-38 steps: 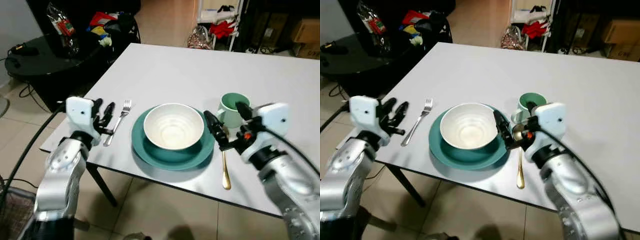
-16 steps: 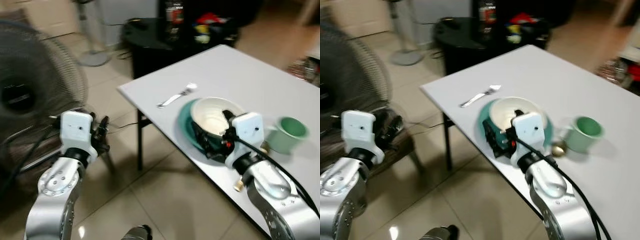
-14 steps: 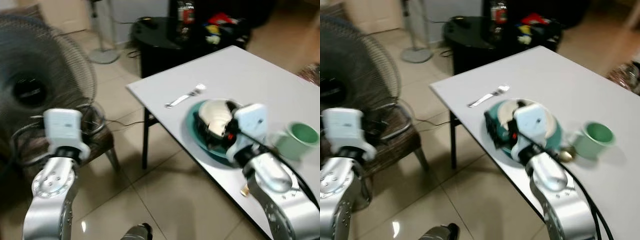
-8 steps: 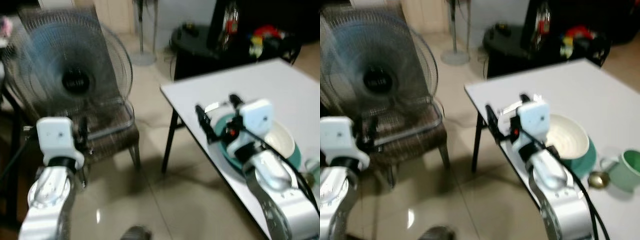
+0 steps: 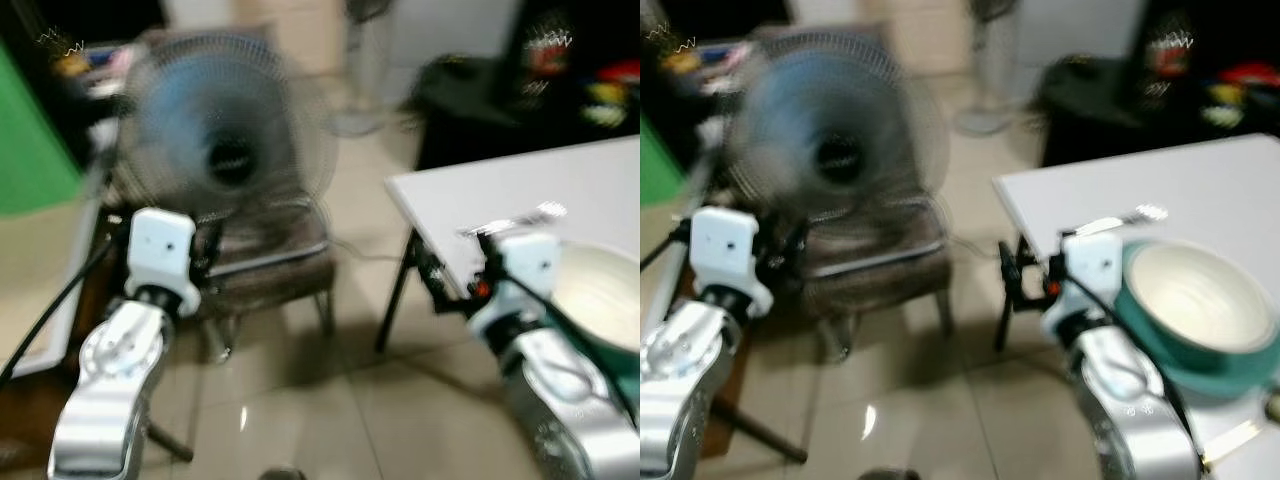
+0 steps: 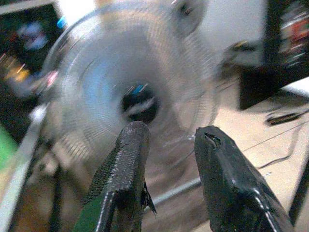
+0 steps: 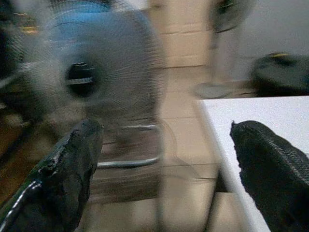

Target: Setting the table

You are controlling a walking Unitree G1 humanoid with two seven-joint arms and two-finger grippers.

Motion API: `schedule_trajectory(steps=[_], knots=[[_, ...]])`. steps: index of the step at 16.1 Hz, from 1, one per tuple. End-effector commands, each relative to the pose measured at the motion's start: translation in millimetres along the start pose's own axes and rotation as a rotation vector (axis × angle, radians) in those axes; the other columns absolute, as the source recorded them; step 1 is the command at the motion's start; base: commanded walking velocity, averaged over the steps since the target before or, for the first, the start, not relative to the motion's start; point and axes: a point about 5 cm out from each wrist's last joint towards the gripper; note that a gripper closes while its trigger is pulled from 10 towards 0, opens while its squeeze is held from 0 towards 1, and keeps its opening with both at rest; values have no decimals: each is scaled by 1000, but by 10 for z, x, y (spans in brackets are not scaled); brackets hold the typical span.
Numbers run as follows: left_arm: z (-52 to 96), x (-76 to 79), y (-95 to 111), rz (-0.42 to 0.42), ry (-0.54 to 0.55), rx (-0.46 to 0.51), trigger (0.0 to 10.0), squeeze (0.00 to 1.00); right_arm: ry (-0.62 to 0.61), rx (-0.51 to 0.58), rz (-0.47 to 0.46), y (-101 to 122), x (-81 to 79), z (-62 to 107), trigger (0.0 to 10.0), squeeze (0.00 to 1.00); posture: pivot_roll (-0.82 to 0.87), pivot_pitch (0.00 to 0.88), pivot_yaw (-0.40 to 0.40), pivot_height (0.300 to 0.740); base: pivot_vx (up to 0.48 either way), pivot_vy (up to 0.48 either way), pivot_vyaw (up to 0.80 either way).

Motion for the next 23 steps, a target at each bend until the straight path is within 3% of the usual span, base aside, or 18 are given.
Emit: schedule_trajectory(steps=[1, 5, 7, 11, 19, 23], knots=[[-29, 49, 2, 6, -30, 2, 10000, 0, -13, -10, 7, 6, 41, 30, 10000, 0, 63, 0, 67, 740, 0, 0, 800], [-133, 134, -4, 26, -47, 3, 10000, 0, 23, -7, -15, 31, 17, 51, 10000, 0, 47, 0, 97, 740, 0, 0, 800], [-101, 138, -15, 63, -13, 3, 10000, 0, 69, -22, -29, 37, -44, 28, 10000, 0, 61, 0, 64, 740, 0, 0, 800], [13, 127, -80, 25, 4, -7, 10000, 0, 126, -54, -14, -31, -73, 4, 10000, 0, 99, 0, 34, 740, 0, 0, 800], [26, 80, 13, 34, 1, 27, 10000, 0, 212, -51, -31, -7, -166, -27, 10000, 0, 116, 0, 27, 740, 0, 0, 800], [36, 86, 12, 35, -16, 25, 10000, 0, 191, -52, -29, -6, -131, -8, 10000, 0, 103, 0, 23, 740, 0, 0, 800]])
Point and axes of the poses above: a point about 5 cm out from each wrist's last joint towards the gripper, its own z axis pointing back from the gripper into the wrist, its own y axis along the axis of the wrist's last joint, x = y × z, and after that the axes turned 1 degree about z, right-handed
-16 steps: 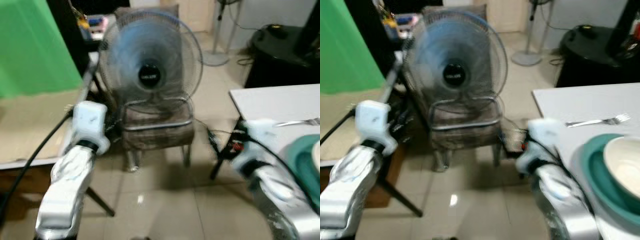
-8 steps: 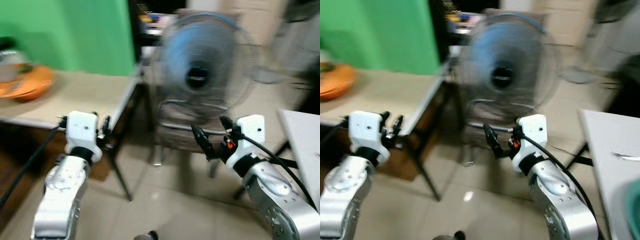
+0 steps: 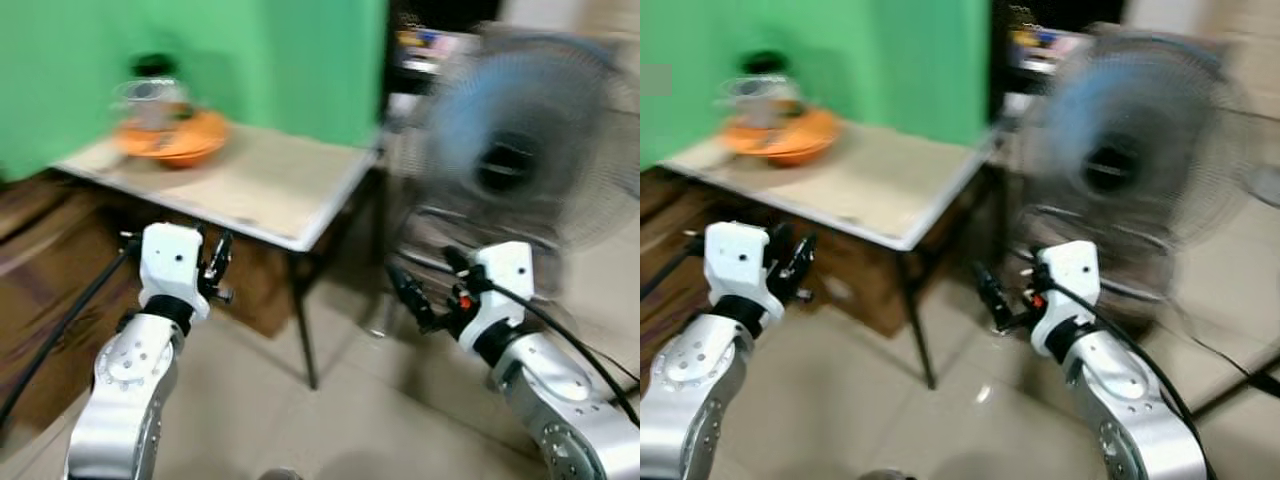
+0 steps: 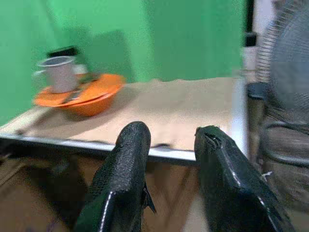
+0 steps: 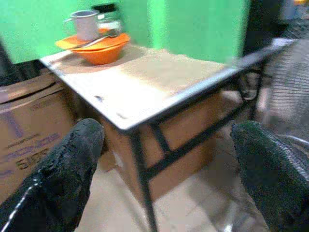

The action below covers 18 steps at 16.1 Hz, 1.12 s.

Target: Setting the table

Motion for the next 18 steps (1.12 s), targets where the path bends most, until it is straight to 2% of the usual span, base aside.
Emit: schedule_trajectory(steps=[1, 3, 4, 5, 7, 9, 11, 12, 14, 16, 17, 18], knots=[[10, -24, -3, 3, 4, -9, 10000, 0, 35, 19, -2, 60, -64, -23, 10000, 0, 114, 0, 20, 740, 255, 0, 800], [28, 22, -17, 14, -2, -10, 10000, 0, 66, 6, 2, 21, -54, -1, 10000, 0, 143, 0, 12, 740, 304, 0, 800], [53, 8, 7, -7, -11, -9, 10000, 0, 59, -6, 4, 1, -44, 4, 10000, 0, 141, 0, 1, 740, 326, 0, 800], [46, -29, 53, 18, -1, 4, 10000, 0, 74, 17, -21, 61, -53, -32, 10000, 0, 146, 0, 6, 740, 345, 0, 800], [62, -94, -10, -19, 29, -17, 10000, 0, 90, 14, 36, 36, -77, -65, 10000, 0, 157, 0, -1, 740, 352, 0, 800], [99, -104, 12, -5, 28, -12, 10000, 0, 66, 10, 26, 20, -84, -66, 10000, 0, 158, 0, 2, 740, 345, 0, 0], [75, -118, 22, -6, 29, -9, 10000, 0, 39, 62, 7, 97, -64, -74, 10000, 0, 146, 0, 11, 740, 343, 0, 0], [68, -103, 22, 1, 21, -7, 10000, 0, 5, 107, 68, 155, -33, -86, 10000, 0, 135, 0, 16, 740, 349, 0, 0], [61, -67, 12, -1, 11, -9, 10000, 0, 21, 113, 81, 163, -13, -87, 10000, 0, 147, 0, 10, 740, 343, 0, 0], [71, -56, 32, 4, 12, -3, 10000, 0, 29, 121, 12, 146, -1, -92, 10000, 0, 156, 0, 6, 740, 337, 0, 0], [78, -57, 23, 1, 12, -7, 10000, 0, 47, 121, 5, 143, -12, -90, 10000, 0, 160, 0, 3, 740, 341, 0, 0], [78, -63, 16, -10, 9, -9, 10000, 0, 76, 119, 42, 146, -45, -98, 10000, 0, 165, 0, -1, 740, 334, 0, 0]])
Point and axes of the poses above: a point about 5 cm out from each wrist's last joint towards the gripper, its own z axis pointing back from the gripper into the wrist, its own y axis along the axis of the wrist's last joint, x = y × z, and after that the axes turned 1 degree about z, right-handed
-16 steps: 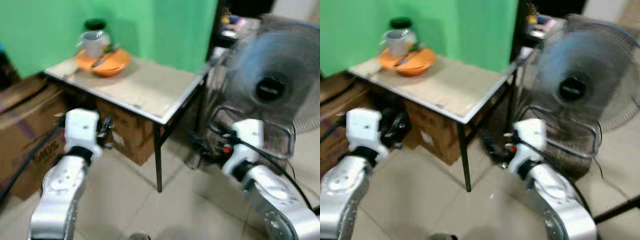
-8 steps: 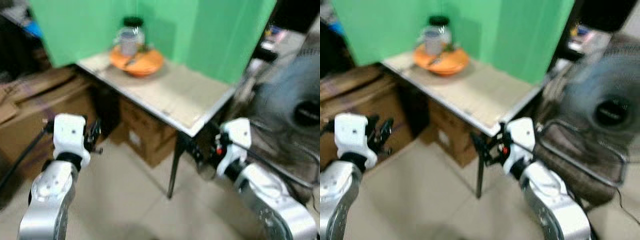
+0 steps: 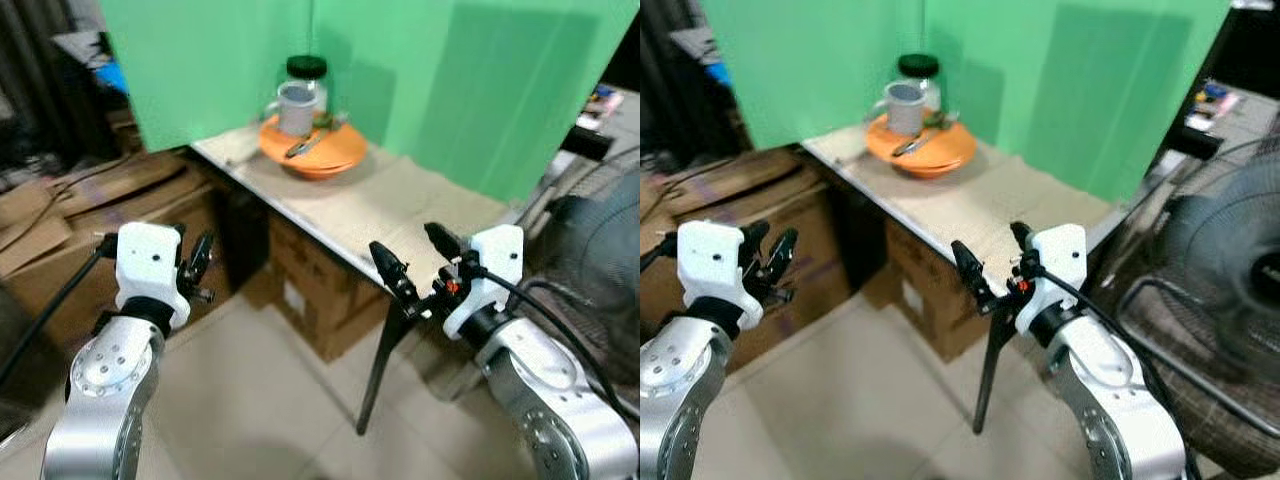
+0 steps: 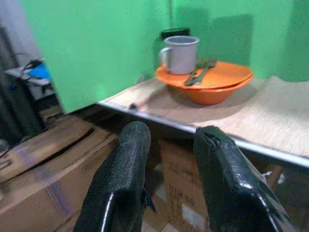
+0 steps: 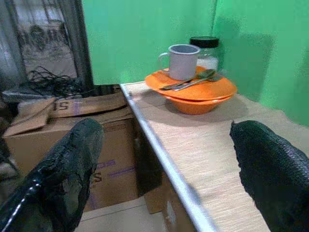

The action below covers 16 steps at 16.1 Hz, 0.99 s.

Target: Setting the table

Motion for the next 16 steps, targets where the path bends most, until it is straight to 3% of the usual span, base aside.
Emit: schedule_trajectory(steps=[1, 9, 12, 16], knots=[[-7, 45, 22, -2, -18, 12, 10000, 0, 5, -4, 13, -6, 13, -3, 10000, 0, 172, 0, -6, 740, 334, 0, 800], [-43, 89, 15, -7, -41, 15, 10000, 0, 108, 10, -15, 26, -81, -8, 10000, 0, 145, 0, 3, 740, 330, 0, 753], [-135, 122, 56, 5, -35, 43, 10000, 0, 81, 7, -14, 62, 3, -49, 10000, 0, 131, 0, -15, 740, 322, 0, 0], [-106, 83, 19, 8, -27, 34, 10000, 0, 58, 5, 23, 103, 29, -62, 10000, 0, 118, 0, -9, 740, 324, 0, 0]])
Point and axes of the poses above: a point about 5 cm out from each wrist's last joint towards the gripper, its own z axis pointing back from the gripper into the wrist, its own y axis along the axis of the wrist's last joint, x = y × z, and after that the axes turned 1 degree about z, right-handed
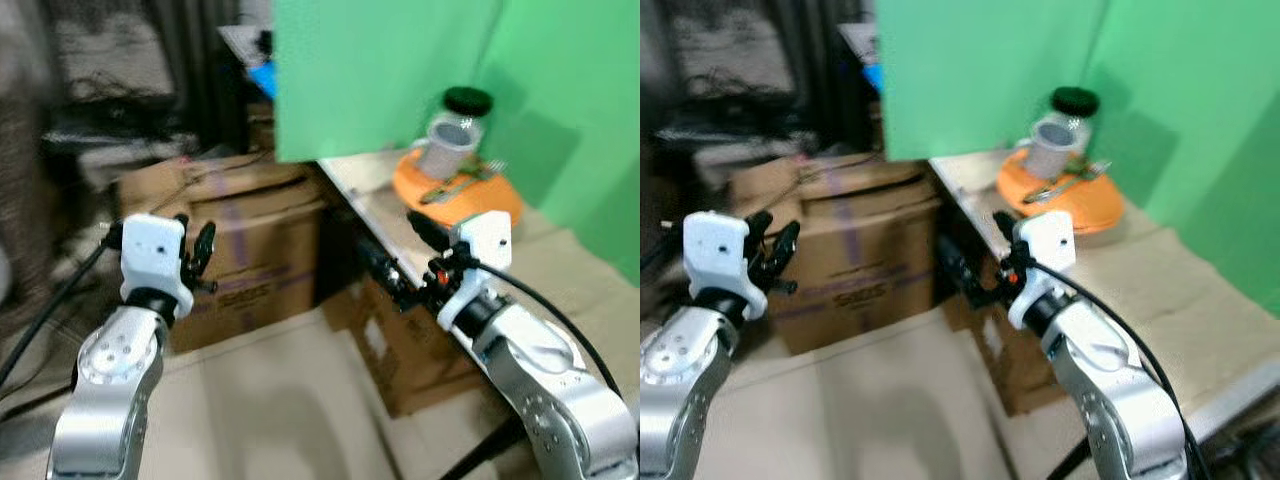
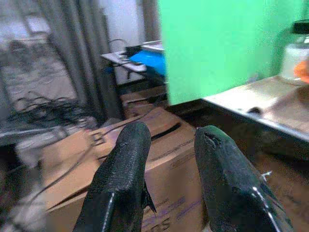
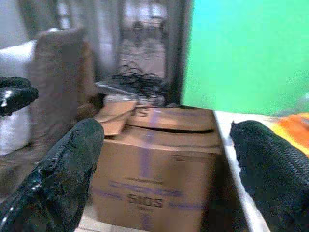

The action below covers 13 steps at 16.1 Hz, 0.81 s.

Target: Setting the table

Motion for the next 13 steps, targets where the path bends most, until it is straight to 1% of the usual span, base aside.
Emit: schedule_trajectory(steps=[1, 6, 10, 12, 13], knots=[[-14, 53, 12, 0, -25, 9, 10000, 0, -34, -9, 20, 14, 53, 40, 10000, 0, 121, 0, -12, 740, 326, 0, 0], [-21, 40, 20, -3, -24, 16, 10000, 0, -9, 19, 37, 66, 19, 22, 10000, 0, 121, 0, -12, 740, 326, 0, 0], [-30, 42, 20, -7, -34, 15, 10000, 0, -9, 26, 30, 78, 13, 22, 10000, 0, 117, 0, 0, 740, 325, 0, 0], [-17, 41, -2, -16, -56, 2, 10000, 0, -18, 40, 28, 98, -6, 10, 10000, 0, 118, 0, 21, 740, 324, 0, 0], [-13, 57, -10, -30, -91, -4, 10000, 0, -33, 53, 16, 111, -13, 2, 10000, 0, 123, 0, 30, 740, 326, 0, 0]])
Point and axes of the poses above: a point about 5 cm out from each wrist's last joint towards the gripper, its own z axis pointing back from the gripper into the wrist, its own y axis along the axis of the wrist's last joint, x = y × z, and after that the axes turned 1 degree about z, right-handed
